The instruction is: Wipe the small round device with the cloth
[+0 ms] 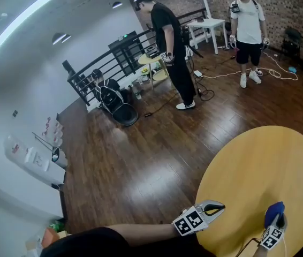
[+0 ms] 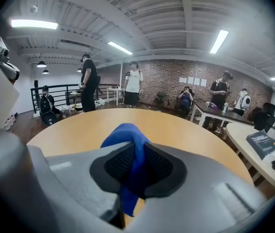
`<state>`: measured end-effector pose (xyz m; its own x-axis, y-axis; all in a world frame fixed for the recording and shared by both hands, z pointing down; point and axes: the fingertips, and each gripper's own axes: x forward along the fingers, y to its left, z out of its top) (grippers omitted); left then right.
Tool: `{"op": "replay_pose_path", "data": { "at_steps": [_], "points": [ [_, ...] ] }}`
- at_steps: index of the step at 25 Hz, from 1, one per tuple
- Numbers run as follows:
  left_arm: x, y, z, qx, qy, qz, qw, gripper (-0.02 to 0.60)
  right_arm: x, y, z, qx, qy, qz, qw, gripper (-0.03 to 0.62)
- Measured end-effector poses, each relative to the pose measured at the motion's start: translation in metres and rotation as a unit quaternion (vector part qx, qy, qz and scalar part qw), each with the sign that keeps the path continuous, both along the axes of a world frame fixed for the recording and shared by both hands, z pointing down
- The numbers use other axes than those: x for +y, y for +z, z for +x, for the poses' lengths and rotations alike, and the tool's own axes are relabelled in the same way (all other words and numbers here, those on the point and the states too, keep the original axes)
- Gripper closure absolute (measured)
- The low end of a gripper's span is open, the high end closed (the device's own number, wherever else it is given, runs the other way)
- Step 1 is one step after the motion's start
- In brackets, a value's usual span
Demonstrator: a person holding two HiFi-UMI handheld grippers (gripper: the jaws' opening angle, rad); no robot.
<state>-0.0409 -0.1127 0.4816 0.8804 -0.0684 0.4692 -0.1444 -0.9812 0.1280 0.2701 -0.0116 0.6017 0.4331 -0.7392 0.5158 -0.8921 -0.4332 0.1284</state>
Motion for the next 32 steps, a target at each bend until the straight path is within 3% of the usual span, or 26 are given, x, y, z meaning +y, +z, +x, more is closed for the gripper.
{"op": "replay_pose_path", "data": {
  "at_steps": [6, 9, 12, 16, 24, 26, 32],
  "points": [
    [0.005, 0.012, 0.005, -0.001, 0.016, -0.007, 0.9998, 0.578, 0.025, 0.028, 0.005, -0.021, 0.03, -0.007, 0.999, 0.539],
    [-0.051, 0.036, -0.039, -0.006, -0.013, 0.022, 0.9997, 0.578, -0.027, 0.097, -0.022, -0.056, 0.012, 0.002, 0.998, 0.54],
    [-0.09, 0.034, -0.066, 0.002, -0.04, 0.045, 0.9982, 0.578, -0.082, 0.101, -0.054, -0.047, -0.011, -0.008, 0.999, 0.54],
    [-0.062, 0.04, -0.054, 0.004, -0.003, 0.016, 0.9999, 0.578, -0.023, 0.096, -0.071, -0.06, 0.028, -0.046, 0.997, 0.54],
    [-0.07, 0.045, -0.034, 0.008, 0.027, -0.001, 0.9996, 0.578, -0.015, 0.123, -0.096, -0.122, 0.021, -0.094, 0.988, 0.54],
    [-0.074, 0.046, -0.03, 0.011, 0.035, -0.005, 0.9993, 0.578, -0.011, 0.113, -0.094, -0.111, 0.036, -0.084, 0.99, 0.54],
    [-0.084, 0.037, -0.018, 0.032, 0.043, -0.017, 0.9984, 0.578, -0.025, 0.03, -0.074, 0.003, 0.045, -0.004, 0.999, 0.54]
  ]
}}
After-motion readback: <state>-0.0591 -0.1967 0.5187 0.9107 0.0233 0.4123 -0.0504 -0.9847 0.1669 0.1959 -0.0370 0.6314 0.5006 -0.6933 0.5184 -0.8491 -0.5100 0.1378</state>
